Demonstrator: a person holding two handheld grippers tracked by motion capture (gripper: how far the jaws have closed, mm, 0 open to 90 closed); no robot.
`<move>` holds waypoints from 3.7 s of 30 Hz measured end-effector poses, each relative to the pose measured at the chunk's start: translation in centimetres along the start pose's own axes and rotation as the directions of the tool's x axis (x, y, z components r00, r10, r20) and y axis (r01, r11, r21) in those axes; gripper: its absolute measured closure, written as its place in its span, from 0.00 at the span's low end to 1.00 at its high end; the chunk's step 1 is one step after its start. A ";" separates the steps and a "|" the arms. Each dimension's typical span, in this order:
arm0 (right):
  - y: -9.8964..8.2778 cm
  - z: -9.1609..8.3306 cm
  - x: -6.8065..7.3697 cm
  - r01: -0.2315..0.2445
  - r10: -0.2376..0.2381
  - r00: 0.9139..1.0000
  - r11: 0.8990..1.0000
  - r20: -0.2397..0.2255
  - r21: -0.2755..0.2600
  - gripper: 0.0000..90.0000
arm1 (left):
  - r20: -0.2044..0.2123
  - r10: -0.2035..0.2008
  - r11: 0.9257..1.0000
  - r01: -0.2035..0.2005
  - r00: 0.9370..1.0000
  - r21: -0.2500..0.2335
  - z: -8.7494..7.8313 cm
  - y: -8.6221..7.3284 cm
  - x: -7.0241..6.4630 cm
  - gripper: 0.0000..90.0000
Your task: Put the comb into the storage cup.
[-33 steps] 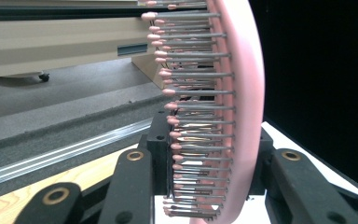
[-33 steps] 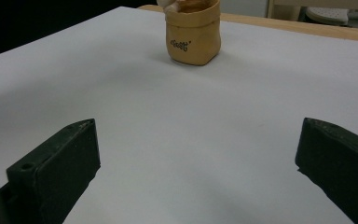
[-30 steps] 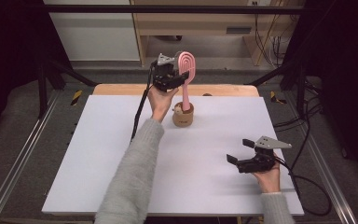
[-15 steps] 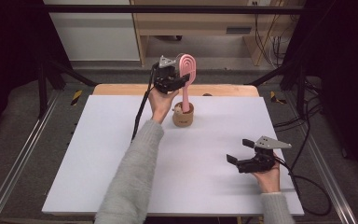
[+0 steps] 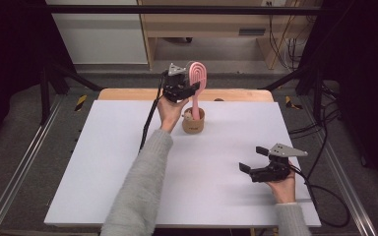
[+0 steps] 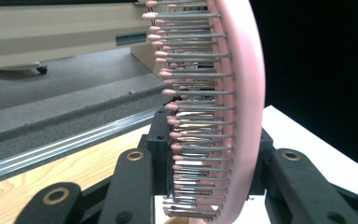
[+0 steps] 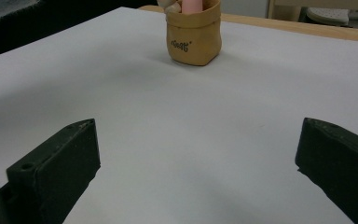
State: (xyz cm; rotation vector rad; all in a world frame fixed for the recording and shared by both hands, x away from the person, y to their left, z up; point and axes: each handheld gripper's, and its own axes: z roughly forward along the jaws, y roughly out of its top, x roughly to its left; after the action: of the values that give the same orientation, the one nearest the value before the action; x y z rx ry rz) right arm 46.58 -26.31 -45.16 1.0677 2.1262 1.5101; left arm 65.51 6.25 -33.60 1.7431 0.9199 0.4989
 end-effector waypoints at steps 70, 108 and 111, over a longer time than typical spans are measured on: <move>-0.1 0.3 0.1 -0.005 0.005 1.000 1.000 -0.007 0.002 0.00 | -0.076 -0.094 0.995 0.095 0.993 0.009 -0.6 -4.2 2.8 0.66; 0.0 0.3 0.2 -0.007 0.007 1.000 1.000 -0.009 -0.001 0.00 | -0.085 -0.068 0.998 0.066 0.994 -0.017 -2.8 -4.3 3.4 0.21; 0.0 0.3 0.2 -0.010 0.010 1.000 1.000 -0.008 -0.001 0.00 | -0.070 -0.075 0.997 0.074 0.995 -0.014 -2.9 -4.4 3.5 0.16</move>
State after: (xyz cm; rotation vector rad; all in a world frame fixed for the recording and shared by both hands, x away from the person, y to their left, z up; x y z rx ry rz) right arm 46.64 -26.00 -45.27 1.0746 2.1284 1.5225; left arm 64.09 11.37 -36.99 1.6837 1.0262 0.5182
